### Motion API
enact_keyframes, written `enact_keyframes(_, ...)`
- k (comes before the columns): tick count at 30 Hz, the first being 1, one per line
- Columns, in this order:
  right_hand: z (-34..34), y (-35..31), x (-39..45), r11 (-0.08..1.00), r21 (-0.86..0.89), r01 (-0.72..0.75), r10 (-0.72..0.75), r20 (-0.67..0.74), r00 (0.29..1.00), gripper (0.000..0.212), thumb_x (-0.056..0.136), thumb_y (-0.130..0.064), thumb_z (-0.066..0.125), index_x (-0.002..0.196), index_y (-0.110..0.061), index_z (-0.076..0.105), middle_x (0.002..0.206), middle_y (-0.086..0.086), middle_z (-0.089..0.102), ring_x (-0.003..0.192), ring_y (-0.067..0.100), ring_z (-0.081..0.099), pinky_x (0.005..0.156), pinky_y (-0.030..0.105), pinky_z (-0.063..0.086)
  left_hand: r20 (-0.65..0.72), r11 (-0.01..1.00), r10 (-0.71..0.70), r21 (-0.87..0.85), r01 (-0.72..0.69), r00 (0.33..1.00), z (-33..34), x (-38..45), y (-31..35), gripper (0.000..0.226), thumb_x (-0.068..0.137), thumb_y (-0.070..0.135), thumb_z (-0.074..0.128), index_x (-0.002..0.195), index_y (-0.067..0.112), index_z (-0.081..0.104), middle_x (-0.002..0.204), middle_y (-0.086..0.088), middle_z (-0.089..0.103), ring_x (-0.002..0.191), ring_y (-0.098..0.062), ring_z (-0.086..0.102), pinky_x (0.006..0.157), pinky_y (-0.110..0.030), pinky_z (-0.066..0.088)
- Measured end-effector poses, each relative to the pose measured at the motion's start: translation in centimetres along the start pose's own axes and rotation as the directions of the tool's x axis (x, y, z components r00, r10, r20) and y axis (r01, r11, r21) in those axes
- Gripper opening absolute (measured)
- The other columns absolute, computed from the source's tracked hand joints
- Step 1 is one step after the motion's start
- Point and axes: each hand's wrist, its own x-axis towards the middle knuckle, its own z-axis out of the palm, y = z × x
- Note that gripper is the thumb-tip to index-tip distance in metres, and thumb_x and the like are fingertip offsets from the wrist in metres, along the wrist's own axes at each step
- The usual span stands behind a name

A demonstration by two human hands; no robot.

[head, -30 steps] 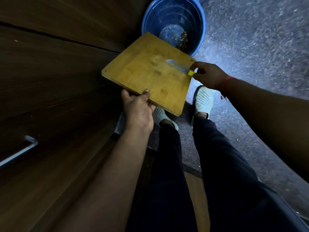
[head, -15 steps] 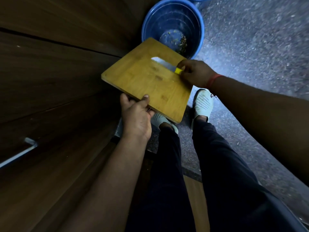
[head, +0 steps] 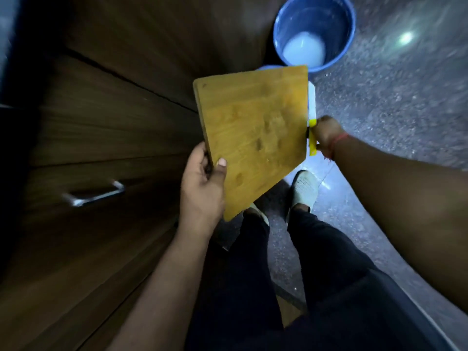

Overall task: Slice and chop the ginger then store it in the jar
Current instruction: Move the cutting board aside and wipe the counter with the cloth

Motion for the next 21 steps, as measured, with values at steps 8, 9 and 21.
enact_keyframes(8, -2.9, -6.7, -17.4, 0.867, 0.499, -0.011, -0.085, 0.170, 0.982, 0.030, 0.090, 0.006, 0.034, 0.076, -0.016, 0.049, 0.062, 0.007, 0.051, 0.043, 0.018, 0.049, 0.037, 0.020, 0.042, -0.136, 0.969, 0.221, 0.138, -0.203, 0.966, -4.9, -7.8, 9.9, 0.037, 0.103, 0.018, 0.051, 0.140, 0.017, 0.052, 0.129, 0.006, 0.062, 0.118, -0.004, 0.059, 0.102, -0.031, 0.050)
enact_keyframes(9, -3.1, -7.5, -19.2, 0.863, 0.505, -0.006, -0.099, 0.181, 0.978, 0.028, 0.088, 0.006, 0.034, 0.079, -0.015, 0.050, 0.061, 0.007, 0.052, 0.043, 0.018, 0.049, 0.035, 0.018, 0.040, -0.164, 0.963, 0.244, 0.159, -0.218, 0.956, -5.6, -8.6, 11.1, 0.035, 0.104, 0.018, 0.051, 0.138, 0.021, 0.053, 0.126, 0.010, 0.062, 0.115, 0.000, 0.058, 0.098, -0.026, 0.051)
enact_keyframes(21, -4.2, -18.4, -32.7, 0.893, 0.210, 0.397, -0.378, -0.127, 0.917, 0.016, 0.085, -0.001, 0.041, 0.088, -0.014, 0.050, 0.080, 0.007, 0.054, 0.075, 0.025, 0.050, 0.059, 0.033, 0.038, -0.588, 0.937, 0.334, 0.120, -0.329, 0.737, -15.8, -12.3, 19.1, 0.030, 0.101, 0.019, 0.055, 0.131, 0.020, 0.055, 0.113, 0.019, 0.059, 0.101, 0.020, 0.054, 0.081, 0.000, 0.043)
